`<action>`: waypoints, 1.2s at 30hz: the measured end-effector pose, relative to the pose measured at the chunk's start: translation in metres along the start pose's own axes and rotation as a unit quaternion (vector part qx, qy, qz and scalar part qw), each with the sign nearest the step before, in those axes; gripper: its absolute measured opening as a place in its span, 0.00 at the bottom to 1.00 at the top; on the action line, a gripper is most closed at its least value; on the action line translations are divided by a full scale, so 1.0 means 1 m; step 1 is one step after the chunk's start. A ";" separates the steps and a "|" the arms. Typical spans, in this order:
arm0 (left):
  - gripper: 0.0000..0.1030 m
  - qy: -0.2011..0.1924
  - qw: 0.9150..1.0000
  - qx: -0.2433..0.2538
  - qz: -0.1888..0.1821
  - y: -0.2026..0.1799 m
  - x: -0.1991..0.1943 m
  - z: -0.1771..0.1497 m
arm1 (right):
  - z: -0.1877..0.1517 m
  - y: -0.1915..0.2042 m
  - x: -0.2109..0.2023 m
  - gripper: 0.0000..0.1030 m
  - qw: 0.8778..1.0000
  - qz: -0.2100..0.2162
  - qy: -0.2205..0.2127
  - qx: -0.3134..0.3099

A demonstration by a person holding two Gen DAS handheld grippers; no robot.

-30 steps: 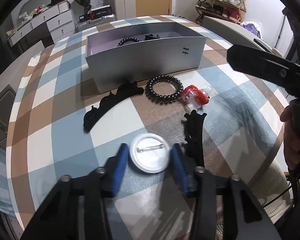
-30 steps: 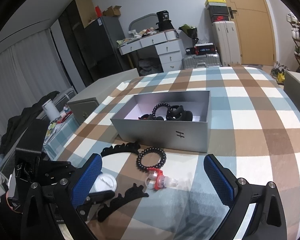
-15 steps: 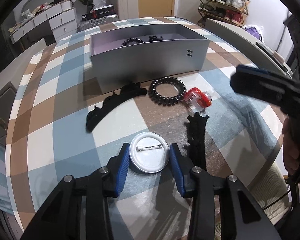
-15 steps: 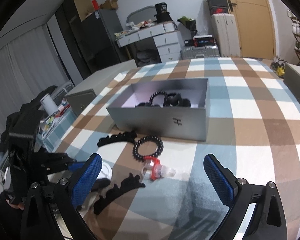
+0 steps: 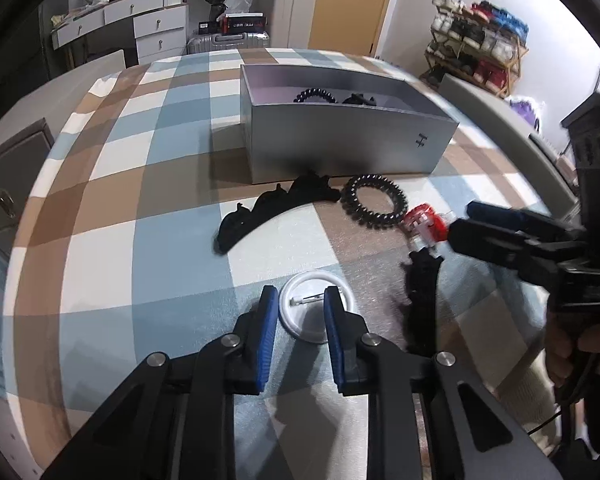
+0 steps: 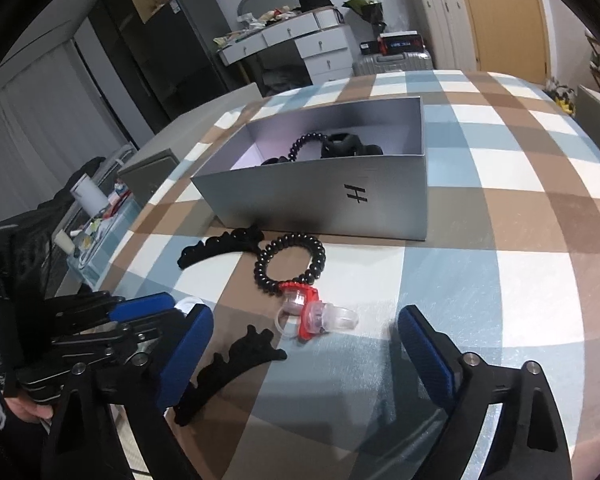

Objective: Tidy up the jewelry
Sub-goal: 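Grasp the white pin badge with the left gripper while the right grasps the red-clear clip, then carry badge and red-clear clip into the grey box and open both grippers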

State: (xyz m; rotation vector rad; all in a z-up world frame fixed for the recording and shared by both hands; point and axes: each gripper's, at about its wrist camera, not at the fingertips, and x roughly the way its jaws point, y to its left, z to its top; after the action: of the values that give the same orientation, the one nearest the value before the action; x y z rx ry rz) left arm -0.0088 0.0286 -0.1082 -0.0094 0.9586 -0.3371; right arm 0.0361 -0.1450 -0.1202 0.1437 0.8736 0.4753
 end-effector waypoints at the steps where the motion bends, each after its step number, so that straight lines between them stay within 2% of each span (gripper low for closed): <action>1: 0.18 -0.001 1.000 -0.001 -0.007 0.000 -0.001 0.000 | 0.000 0.000 0.001 0.87 1.000 -0.003 0.000 0.001; 5: 0.21 -0.002 1.000 0.011 -0.009 -0.004 -0.001 -0.001 | 0.001 -0.002 0.005 0.74 1.000 -0.007 0.008 0.008; 7: 0.31 -0.001 1.000 0.013 -0.011 -0.004 -0.001 0.000 | 0.000 -0.002 0.004 0.69 1.000 -0.013 0.006 0.005; 10: 0.36 0.003 1.000 0.011 -0.015 -0.005 0.002 0.001 | 0.000 -0.003 0.004 0.58 1.000 -0.016 0.007 0.005; 15: 0.45 0.003 1.000 0.030 0.001 -0.012 0.006 0.003 | -0.003 -0.009 0.001 0.36 0.999 -0.034 0.004 0.009; 17: 0.46 0.003 0.999 0.044 0.016 -0.016 0.008 0.003 | -0.003 -0.011 0.001 0.30 1.000 -0.025 0.004 0.012; 20: 0.46 0.007 0.997 0.069 0.042 -0.025 0.010 0.002 | -0.004 -0.006 0.000 0.28 0.999 -0.031 0.000 -0.005; 23: 0.45 0.009 0.997 0.064 0.036 -0.022 0.009 0.002 | -0.006 -0.002 -0.001 0.28 0.999 -0.032 -0.003 -0.017; 25: 0.36 0.008 0.997 0.065 0.037 -0.021 0.009 0.003 | -0.006 -0.004 -0.002 0.28 0.999 -0.030 -0.006 -0.014; 36: 0.36 0.010 0.998 0.055 0.028 -0.019 0.002 0.002 | -0.004 -0.013 -0.018 0.28 0.999 -0.015 -0.031 -0.001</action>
State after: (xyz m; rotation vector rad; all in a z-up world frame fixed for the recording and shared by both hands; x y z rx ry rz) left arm -0.0113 0.0098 -0.1058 0.1199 0.9567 -0.3386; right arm 0.0273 -0.1650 -0.1141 0.1437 0.8130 0.4418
